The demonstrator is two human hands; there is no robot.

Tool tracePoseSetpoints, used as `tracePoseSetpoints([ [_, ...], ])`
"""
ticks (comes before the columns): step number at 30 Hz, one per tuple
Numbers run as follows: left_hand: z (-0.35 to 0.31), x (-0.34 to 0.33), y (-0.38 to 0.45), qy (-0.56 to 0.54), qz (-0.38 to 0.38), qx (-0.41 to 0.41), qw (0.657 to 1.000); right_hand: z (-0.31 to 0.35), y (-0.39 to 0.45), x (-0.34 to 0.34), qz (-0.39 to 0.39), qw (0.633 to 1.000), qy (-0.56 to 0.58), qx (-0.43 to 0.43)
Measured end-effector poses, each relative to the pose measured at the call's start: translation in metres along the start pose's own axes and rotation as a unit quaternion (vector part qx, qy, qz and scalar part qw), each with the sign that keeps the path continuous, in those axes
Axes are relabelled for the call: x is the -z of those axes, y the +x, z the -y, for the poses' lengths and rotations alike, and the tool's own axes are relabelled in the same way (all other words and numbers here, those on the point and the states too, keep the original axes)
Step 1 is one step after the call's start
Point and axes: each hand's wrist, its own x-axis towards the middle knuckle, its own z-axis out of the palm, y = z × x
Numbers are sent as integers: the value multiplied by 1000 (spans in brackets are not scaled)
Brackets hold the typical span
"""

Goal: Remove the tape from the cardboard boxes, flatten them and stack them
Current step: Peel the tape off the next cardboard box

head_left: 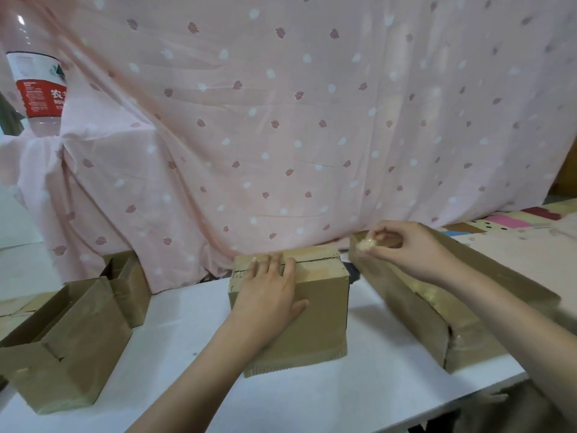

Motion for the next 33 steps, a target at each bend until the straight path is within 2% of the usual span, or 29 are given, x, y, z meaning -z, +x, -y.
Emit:
tracePoseSetpoints([
  [10,-50,-10,38,-7,-12,-28,1000,-80,-12,53,-55,982,-158,-91],
  [14,-62,-19,45,-16,1,-33,999,-99,-16,55,-45,973,-188,-126],
  [18,-64,-23,48,-14,-2,-34,999,-103,-22,45,19,975,-171,-138],
  [26,-61,-26,45,-7,-12,-36,999,-114,-18,24,124,943,-273,-144],
  [33,-58,-24,43,-15,-10,-41,999,-113,-21,26,123,944,-275,-132],
])
